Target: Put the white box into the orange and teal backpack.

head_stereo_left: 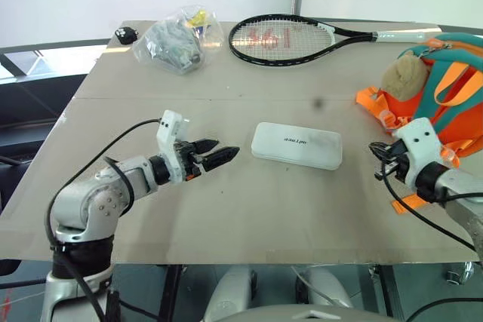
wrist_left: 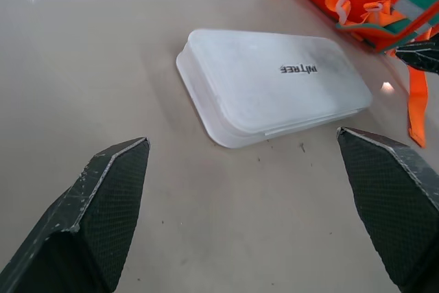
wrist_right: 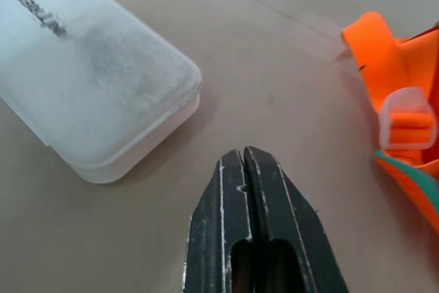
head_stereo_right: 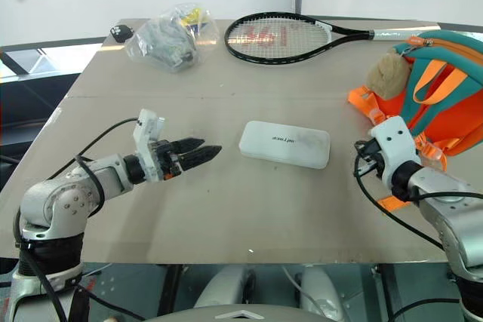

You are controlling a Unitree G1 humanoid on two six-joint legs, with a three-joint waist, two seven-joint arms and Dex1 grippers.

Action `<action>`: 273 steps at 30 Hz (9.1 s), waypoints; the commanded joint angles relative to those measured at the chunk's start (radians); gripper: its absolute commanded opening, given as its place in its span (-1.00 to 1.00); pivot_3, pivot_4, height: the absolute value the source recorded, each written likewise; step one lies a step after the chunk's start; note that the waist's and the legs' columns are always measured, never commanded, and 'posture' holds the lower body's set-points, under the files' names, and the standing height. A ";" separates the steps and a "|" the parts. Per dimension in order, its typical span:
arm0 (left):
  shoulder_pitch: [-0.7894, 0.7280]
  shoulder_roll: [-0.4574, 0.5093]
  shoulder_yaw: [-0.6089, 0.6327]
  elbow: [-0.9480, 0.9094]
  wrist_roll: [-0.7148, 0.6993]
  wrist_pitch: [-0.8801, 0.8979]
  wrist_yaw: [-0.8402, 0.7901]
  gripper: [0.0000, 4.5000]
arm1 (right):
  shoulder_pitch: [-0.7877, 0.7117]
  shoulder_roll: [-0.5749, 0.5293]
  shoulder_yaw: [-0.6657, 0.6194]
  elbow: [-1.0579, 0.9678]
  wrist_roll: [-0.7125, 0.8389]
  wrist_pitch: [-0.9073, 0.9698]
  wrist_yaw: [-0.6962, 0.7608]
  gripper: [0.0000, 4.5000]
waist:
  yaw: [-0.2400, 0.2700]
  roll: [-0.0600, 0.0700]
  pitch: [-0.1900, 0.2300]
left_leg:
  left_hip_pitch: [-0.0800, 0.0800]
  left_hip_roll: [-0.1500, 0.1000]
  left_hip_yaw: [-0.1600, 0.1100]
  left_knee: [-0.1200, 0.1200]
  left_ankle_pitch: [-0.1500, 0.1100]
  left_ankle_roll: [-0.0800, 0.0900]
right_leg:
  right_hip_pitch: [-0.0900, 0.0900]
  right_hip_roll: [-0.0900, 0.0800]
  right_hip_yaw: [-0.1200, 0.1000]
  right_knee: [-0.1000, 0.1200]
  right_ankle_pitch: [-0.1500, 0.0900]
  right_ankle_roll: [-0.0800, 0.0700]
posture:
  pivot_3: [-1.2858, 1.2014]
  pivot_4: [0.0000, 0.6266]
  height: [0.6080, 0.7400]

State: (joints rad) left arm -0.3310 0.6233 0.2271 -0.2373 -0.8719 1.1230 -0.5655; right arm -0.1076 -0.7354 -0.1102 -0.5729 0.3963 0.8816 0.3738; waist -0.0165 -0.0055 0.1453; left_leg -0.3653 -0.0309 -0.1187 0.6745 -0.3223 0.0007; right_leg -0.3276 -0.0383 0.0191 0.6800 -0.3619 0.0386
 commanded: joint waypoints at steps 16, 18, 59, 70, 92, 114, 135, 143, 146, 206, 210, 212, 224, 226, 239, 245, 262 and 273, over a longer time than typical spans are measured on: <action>-0.473 -0.222 -0.108 0.699 0.101 0.183 -0.015 1.00 | -0.247 0.046 0.359 0.291 -0.258 -0.120 0.116 -0.97 | -0.003 0.000 0.000 | -0.002 -0.001 -0.001 0.008 0.000 0.000 | 0.000 0.001 -0.004 0.002 0.000 0.000 | 0.03 -0.52 1.00; -0.495 -0.234 -0.121 0.748 0.110 0.183 -0.068 1.00 | -0.279 0.071 0.388 0.340 -0.284 -0.148 0.128 -0.97 | -0.005 -0.001 0.000 | -0.002 -0.001 -0.001 0.009 0.000 0.000 | 0.000 0.001 -0.005 0.002 0.000 0.000 | 0.03 -0.52 1.00; -0.295 -0.367 0.258 0.214 -0.175 0.246 0.035 -0.49 | 0.083 0.096 -0.712 -0.211 0.244 0.353 0.014 1.00 | -0.003 -0.003 -0.002 | -0.013 -0.001 0.002 0.012 0.000 0.000 | -0.012 0.000 0.004 0.013 0.000 0.000 | 0.03 -0.52 1.00; -0.224 -0.315 0.229 0.075 -0.199 0.169 0.062 -0.49 | -0.286 0.105 -0.338 0.160 0.021 0.044 -0.142 1.00 | -0.004 -0.003 -0.002 | -0.014 -0.001 0.005 0.012 0.000 0.000 | -0.014 0.001 0.006 0.015 0.000 0.000 | 0.03 -0.52 1.00; 0.007 -0.286 0.280 -0.104 -0.364 0.041 0.279 -0.49 | -0.424 0.145 -0.173 0.450 -0.137 -0.221 -0.100 -0.97 | -0.025 -0.003 -0.002 | -0.014 0.000 0.006 0.012 0.000 0.000 | -0.014 0.001 0.006 0.015 0.000 0.000 | 0.03 -0.52 1.00; -0.028 -0.272 0.219 -0.035 -0.350 -0.160 0.366 -0.49 | -0.454 0.213 -0.128 0.257 0.072 -0.223 0.059 -0.97 | -0.026 -0.002 -0.002 | -0.014 0.000 0.005 0.011 0.000 0.000 | -0.015 0.001 0.005 0.014 0.000 0.000 | 0.03 -0.52 1.00; -0.103 -0.230 0.259 0.025 -0.323 -0.328 0.398 -0.49 | -0.535 0.216 -0.008 -0.019 0.536 -0.023 0.260 -0.97 | -0.025 -0.003 -0.001 | -0.016 0.000 0.000 0.011 0.000 0.000 | -0.016 0.000 0.001 0.014 0.000 0.000 | 0.03 -0.52 1.00; -0.090 -0.069 0.223 -0.030 -0.303 -0.331 0.123 -0.49 | -0.330 0.044 -0.067 0.022 0.467 -0.107 0.391 -0.97 | -0.020 -0.003 -0.001 | -0.016 -0.001 -0.002 0.011 0.000 0.000 | -0.015 -0.001 -0.001 0.008 0.000 0.000 | 0.03 -0.52 1.00; -0.101 -0.033 0.227 -0.043 -0.362 -0.302 0.037 -0.49 | -0.288 -0.009 -0.104 0.042 0.456 -0.119 0.416 -0.97 | -0.019 -0.004 -0.001 | -0.017 -0.001 -0.003 0.011 0.000 0.000 | -0.015 -0.001 -0.002 0.008 0.000 0.000 | 0.03 -0.52 1.00; -0.199 0.188 0.053 -0.049 -0.127 -0.098 -0.478 0.92 | -0.253 0.020 -0.053 0.120 0.398 -0.174 0.295 -1.00 | -0.021 -0.003 0.002 | -0.016 0.000 -0.003 0.011 0.000 0.000 | -0.014 0.000 -0.003 0.008 0.000 0.000 | 0.03 -0.52 1.00; -0.194 0.110 0.035 -0.076 -0.119 -0.112 -0.338 0.92 | -0.262 0.026 -0.047 0.133 0.387 -0.176 0.319 -1.00 | -0.021 -0.003 0.002 | -0.016 0.000 -0.003 0.011 0.000 0.000 | -0.013 0.000 -0.003 0.008 0.000 0.000 | 0.03 -0.52 1.00; -0.220 0.047 0.040 -0.070 -0.145 -0.096 -0.240 0.92 | -0.263 0.025 -0.050 0.135 0.384 -0.174 0.327 -1.00 | -0.021 -0.003 0.002 | -0.016 0.000 -0.003 0.012 0.000 0.000 | -0.013 0.000 -0.003 0.008 0.000 0.000 | 0.03 -0.52 1.00; -0.280 -0.170 0.137 -0.003 -0.405 -0.041 0.139 -0.09 | -0.183 0.014 -0.104 0.083 0.388 -0.153 0.304 -1.00 | -0.021 -0.004 0.001 | -0.016 0.000 -0.001 0.014 0.000 0.000 | -0.012 0.001 -0.002 0.014 0.000 0.000 | 0.03 -0.52 1.00; -0.278 -0.168 0.133 0.002 -0.415 -0.044 0.156 -0.48 | -0.180 0.014 -0.107 0.081 0.386 -0.153 0.297 -1.00 | -0.021 -0.004 0.001 | -0.016 0.000 -0.001 0.014 0.000 0.000 | -0.012 0.001 -0.002 0.014 0.000 0.000 | 0.03 -0.52 1.00; -0.028 -0.088 0.151 -0.002 -0.393 -0.080 0.138 -0.77 | -0.267 0.123 -0.188 0.196 0.338 -0.162 0.068 -1.00 | -0.028 -0.004 0.001 | -0.012 0.000 0.002 0.012 0.000 0.000 | -0.012 0.001 0.001 0.014 0.000 0.000 | 0.03 -0.52 1.00; 0.145 -0.075 0.113 0.035 -0.244 -0.133 0.155 -0.77 | -0.318 0.152 -0.220 0.244 0.339 -0.126 -0.039 -1.00 | -0.013 -0.003 0.000 | -0.013 -0.001 -0.002 0.012 0.000 0.000 | -0.014 -0.001 0.001 0.013 0.000 0.000 | 0.03 -0.52 1.00; -0.072 -0.301 -0.116 0.180 0.075 -0.381 0.169 -0.77 | -0.436 0.180 -0.339 0.248 0.336 -0.274 -0.142 -1.00 | 0.010 -0.003 -0.002 | -0.015 -0.003 -0.002 0.014 0.000 0.000 | -0.014 -0.001 -0.001 0.014 0.000 0.000 | 0.03 -0.52 1.00; -0.103 -0.267 -0.256 0.205 0.196 -0.389 -0.017 -0.55 | -0.074 0.094 -0.272 0.110 0.225 -0.311 0.029 -0.87 | -0.003 -0.002 -0.002 | -0.018 0.001 0.014 0.012 0.000 0.001 | -0.014 0.003 0.003 0.015 0.000 0.000 | 0.03 -0.52 1.00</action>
State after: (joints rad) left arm -0.4566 0.3324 -0.0143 0.0018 -0.7033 0.7540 -0.5429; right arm -0.2319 -0.5913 -0.3884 -0.4179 0.6768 0.6414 0.3323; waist -0.0196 -0.0077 0.1429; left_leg -0.3810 -0.0301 -0.1080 0.6859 -0.3224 0.0013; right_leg -0.3415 -0.0356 0.0222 0.6949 -0.3616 0.0391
